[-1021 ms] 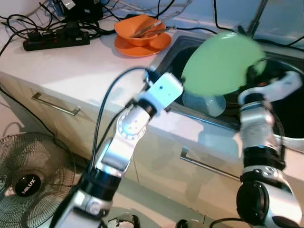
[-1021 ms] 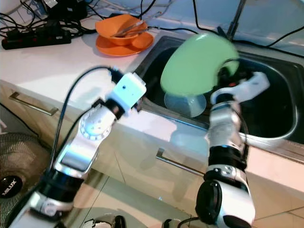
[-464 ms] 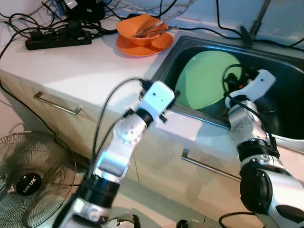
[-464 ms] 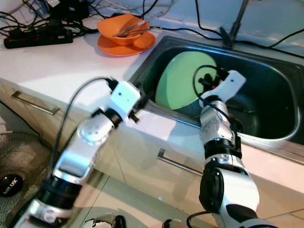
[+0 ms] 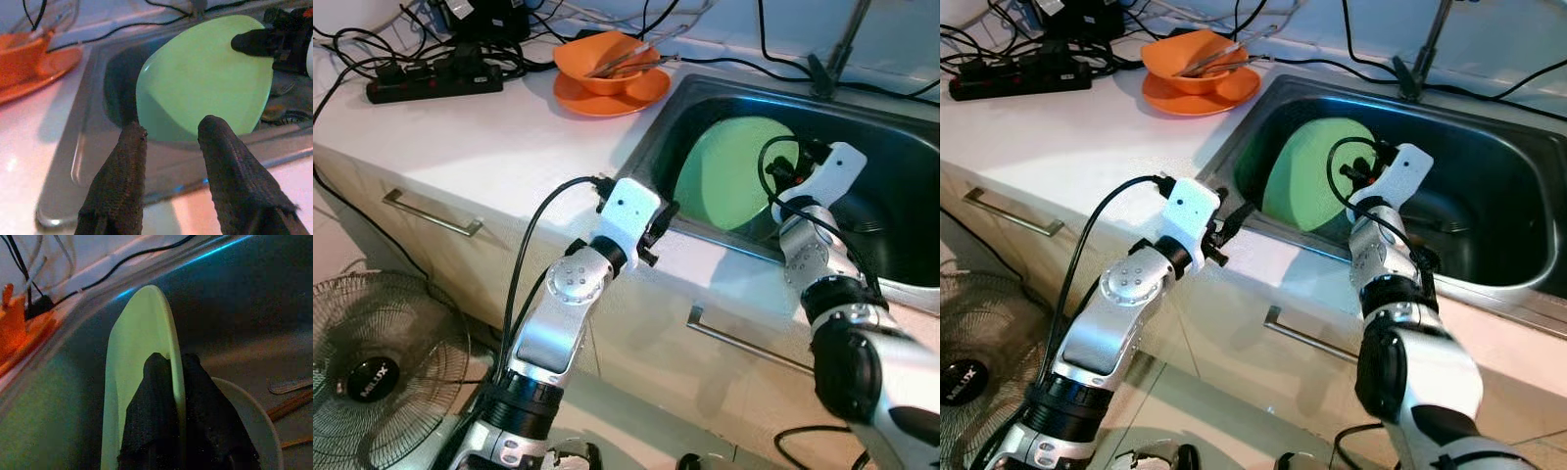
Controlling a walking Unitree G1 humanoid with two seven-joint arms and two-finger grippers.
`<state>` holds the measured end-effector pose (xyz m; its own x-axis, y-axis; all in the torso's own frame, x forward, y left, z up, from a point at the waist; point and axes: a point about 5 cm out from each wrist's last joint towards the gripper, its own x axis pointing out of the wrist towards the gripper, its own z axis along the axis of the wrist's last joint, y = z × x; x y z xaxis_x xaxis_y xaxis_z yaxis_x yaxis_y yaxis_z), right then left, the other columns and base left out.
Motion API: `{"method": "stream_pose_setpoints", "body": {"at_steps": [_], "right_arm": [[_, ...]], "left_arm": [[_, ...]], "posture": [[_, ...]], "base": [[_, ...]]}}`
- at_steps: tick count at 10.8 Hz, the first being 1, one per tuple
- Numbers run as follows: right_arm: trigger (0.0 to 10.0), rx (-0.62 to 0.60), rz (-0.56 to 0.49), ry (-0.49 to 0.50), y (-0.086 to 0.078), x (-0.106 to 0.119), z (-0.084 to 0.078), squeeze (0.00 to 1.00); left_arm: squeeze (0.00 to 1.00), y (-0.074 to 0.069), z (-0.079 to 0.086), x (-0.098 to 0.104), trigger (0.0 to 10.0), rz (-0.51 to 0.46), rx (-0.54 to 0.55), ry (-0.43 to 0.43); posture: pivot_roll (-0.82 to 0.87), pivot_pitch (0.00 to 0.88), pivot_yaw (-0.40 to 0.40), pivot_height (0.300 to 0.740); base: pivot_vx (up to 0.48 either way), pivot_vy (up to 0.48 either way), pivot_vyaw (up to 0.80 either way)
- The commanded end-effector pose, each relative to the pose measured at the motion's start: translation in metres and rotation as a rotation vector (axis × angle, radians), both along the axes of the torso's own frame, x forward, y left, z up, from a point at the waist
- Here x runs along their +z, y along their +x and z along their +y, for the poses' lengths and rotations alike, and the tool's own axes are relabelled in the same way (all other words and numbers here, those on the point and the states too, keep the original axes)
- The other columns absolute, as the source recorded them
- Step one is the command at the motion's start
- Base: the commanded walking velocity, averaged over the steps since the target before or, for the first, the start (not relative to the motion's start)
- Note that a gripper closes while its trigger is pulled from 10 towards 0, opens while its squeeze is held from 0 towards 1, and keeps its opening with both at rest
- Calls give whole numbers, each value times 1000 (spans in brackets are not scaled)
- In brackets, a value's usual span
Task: Kitchen organization
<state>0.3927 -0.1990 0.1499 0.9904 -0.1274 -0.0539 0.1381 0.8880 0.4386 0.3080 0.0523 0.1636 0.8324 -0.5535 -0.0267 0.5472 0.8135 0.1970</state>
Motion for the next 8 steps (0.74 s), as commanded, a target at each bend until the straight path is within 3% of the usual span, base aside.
{"method": "stream_pose_setpoints", "body": {"at_steps": [1,3,5,6,7,8], "right_arm": [[10000,-1,-20,-14,3,7,1,0],[10000,5,-4,-19,5,8,4,0],[10000,19,11,-36,6,9,8,976],[10000,25,11,-40,7,9,9,937],[10000,27,13,-41,7,8,10,0],[10000,29,18,-44,6,7,10,0]], "left_arm": [[0,-2,1,-3,10000,29,9,-10],[0,-4,-1,-4,10000,47,8,-25],[0,-6,-1,-7,10000,66,14,-22],[0,-6,-1,-7,10000,66,16,-21],[0,-7,-1,-7,10000,69,19,-23],[0,-7,-1,-7,10000,70,20,-22]], "posture": [[90,71,22,740],[96,73,17,740],[98,77,16,740],[100,81,16,740],[99,82,16,740],[100,82,16,740]], "base": [[0,0,0],[0,0,0],[0,0,0],[0,0,0],[0,0,0],[0,0,0]]}}
